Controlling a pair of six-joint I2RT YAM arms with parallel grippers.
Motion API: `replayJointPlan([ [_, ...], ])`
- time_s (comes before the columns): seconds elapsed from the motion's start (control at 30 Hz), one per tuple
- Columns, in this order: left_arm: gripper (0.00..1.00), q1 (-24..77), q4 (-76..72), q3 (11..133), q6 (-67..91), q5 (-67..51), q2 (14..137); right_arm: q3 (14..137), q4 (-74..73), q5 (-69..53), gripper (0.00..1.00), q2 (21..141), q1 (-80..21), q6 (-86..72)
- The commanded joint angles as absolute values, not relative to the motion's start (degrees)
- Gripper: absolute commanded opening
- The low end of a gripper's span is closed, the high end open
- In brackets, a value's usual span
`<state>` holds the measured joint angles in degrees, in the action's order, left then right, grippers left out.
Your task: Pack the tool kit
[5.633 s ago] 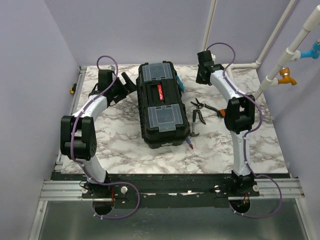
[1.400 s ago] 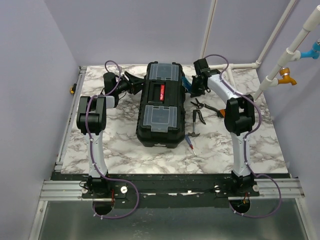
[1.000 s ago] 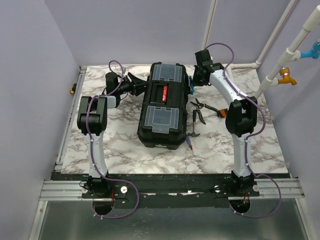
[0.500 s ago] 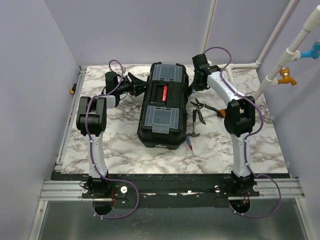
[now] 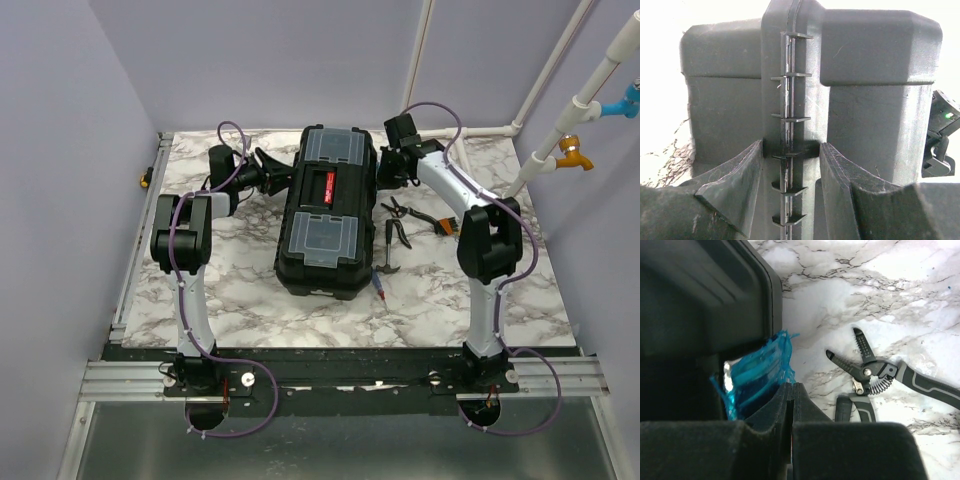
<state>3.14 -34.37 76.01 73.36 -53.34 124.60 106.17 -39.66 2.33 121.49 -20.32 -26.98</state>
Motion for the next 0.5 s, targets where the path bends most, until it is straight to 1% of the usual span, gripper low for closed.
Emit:
replayJointPlan([
  [0.0,0.49,3.9,-36.0,75.2,72.7,-60.6,120.3,103.6,-34.2,-3.2,0.04,116.6,-20.7,-29.3],
  [0.07,0.49,3.9,-35.5,75.3,72.3,-60.6,120.2,103.3,-33.2,-4.8,0.04,116.0,-20.7,-29.7],
  [0.23,0.49,3.9,-35.2,75.6,72.2,-60.5,120.3,107.4,-35.0,-6.5,0.05,118.2,-20.8,-29.6],
  [0.37,0.49,3.8,-35.0,75.0,71.6,-60.6,119.9,104.0,-32.6,-5.3,0.18,116.6,-20.8,-30.2],
  [0.47,0.49,3.7,-35.1,74.5,71.4,-60.6,119.8,98.4,-27.7,-7.1,0.25,114.2,-19.8,-31.5],
])
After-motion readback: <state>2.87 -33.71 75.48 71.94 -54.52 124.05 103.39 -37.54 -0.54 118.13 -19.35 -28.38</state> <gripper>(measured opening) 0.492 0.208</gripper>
